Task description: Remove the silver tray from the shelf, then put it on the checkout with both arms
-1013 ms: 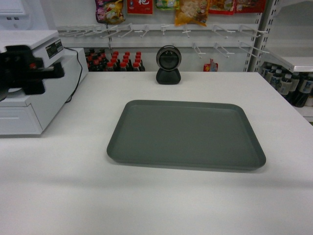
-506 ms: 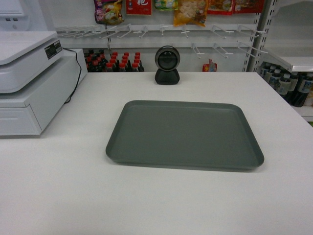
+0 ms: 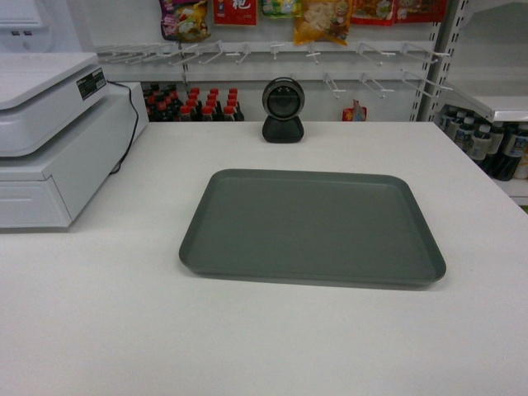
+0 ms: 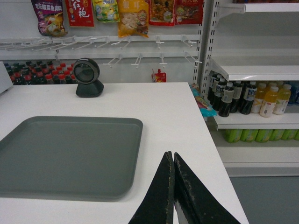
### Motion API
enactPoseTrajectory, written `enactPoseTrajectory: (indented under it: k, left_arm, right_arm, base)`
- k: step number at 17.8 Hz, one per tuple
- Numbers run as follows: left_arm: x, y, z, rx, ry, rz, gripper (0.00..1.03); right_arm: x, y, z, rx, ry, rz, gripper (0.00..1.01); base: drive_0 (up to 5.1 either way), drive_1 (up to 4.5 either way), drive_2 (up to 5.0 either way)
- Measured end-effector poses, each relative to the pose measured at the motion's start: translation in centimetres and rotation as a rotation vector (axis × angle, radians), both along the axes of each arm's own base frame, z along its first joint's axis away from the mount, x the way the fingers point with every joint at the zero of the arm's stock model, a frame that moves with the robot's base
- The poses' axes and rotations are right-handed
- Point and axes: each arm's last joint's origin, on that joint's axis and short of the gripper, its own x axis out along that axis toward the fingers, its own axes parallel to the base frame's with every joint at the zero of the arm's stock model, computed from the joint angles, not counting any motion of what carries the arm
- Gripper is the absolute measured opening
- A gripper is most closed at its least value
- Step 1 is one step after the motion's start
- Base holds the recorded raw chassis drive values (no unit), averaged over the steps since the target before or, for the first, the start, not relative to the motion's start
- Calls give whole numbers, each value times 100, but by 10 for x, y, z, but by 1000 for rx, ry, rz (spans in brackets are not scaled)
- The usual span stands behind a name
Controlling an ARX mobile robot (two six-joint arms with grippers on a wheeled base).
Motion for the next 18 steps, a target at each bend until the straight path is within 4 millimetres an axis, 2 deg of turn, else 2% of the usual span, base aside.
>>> enactPoseTrajectory:
  k: [3,18]
  left_arm:
    - [-14,0,2,0,-10,0,1]
    - [-48,0,8,0,-29,-1,1]
  right_arm:
    - [-15,0,2,0,-9,0,3]
    - [-50,0,9,0,-34,0,3]
  base:
    - [0,0,0]
    - [0,0,0]
